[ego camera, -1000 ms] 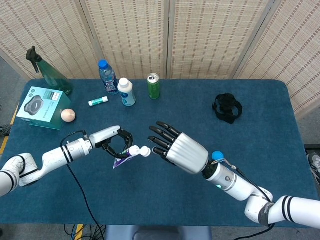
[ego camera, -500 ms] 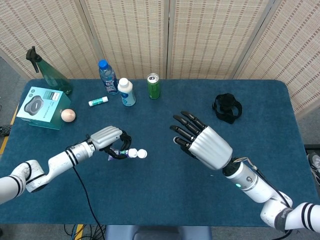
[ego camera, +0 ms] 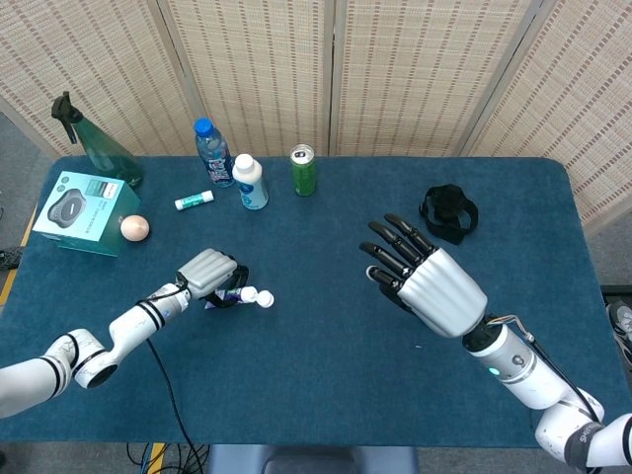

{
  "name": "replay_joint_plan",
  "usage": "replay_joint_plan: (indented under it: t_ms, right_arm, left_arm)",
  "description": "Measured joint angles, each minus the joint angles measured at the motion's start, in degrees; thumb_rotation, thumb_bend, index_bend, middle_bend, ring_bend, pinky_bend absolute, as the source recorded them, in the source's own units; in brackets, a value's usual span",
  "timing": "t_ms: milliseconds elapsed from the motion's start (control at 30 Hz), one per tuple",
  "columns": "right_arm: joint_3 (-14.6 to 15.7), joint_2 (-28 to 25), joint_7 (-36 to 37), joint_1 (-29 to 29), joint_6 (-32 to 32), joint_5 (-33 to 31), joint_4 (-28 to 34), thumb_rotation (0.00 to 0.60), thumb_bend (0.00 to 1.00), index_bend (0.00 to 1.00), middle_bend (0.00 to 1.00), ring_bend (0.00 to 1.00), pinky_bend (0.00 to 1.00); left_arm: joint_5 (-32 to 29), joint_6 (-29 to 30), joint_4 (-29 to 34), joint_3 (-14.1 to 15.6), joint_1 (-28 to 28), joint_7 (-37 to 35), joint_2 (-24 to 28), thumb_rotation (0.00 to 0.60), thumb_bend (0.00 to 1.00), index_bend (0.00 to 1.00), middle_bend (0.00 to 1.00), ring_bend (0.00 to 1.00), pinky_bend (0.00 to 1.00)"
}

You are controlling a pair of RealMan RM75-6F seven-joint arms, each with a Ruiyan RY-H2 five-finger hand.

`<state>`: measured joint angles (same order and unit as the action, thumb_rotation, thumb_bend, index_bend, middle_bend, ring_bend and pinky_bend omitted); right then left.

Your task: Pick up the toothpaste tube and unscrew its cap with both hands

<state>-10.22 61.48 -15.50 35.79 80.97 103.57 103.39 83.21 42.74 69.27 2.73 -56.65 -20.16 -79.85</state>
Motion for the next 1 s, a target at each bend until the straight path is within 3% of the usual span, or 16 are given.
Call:
replay_joint_plan:
  t_ms: [200,500,600,733,1000]
  right_arm:
    - [-0.20,-1.39,-0.36,-1.31,0.78,-0.06,0.59,0.600,0.26,0.52,0.33,0.13,0.14]
    - [-0.68,-5.30,-1.05,-5.56,3.29,-3.31,0.96,0.600,0.26,0.51,0.33,0.13,0.14]
    - [-0.15,-7.06,-1.18,-7.57,3.33,-5.66,1.08,0.600,0.26,0.49,0.33,0.13,0.14]
    - [0.97,-8.62,-1.33,-10.19,2.66,-9.86,1.16,0.600,0.26,0.38,0.31,0.13,0.14]
    - [3.78,-8.40,-0.14,-17.15,2.52,-18.37,-2.27,0.600,0.26,0.27,0.30,0.13,0.17]
  left_arm:
    - [-4.71,-3.10,2.19,-1.81,0.55,4.24,1.38,0.600,0.33,0.22,0.27,0.21,0.36]
    - [-9.25,-0.05,7.80,-4.67,4.02,5.94,6.11,0.600,0.33,0.22,0.25,0.20,0.35]
    - [-10.50,4.12,10.28,-5.50,6.32,7.37,7.53,0.600,0.33,0.23,0.25,0.20,0.36]
    - [-12.12,11.84,13.87,-6.39,10.50,10.47,9.10,0.600,0.33,0.24,0.25,0.20,0.36]
    - [-14.22,27.37,21.97,-6.48,22.32,16.82,13.22,0.600,0.33,0.26,0.25,0.20,0.35]
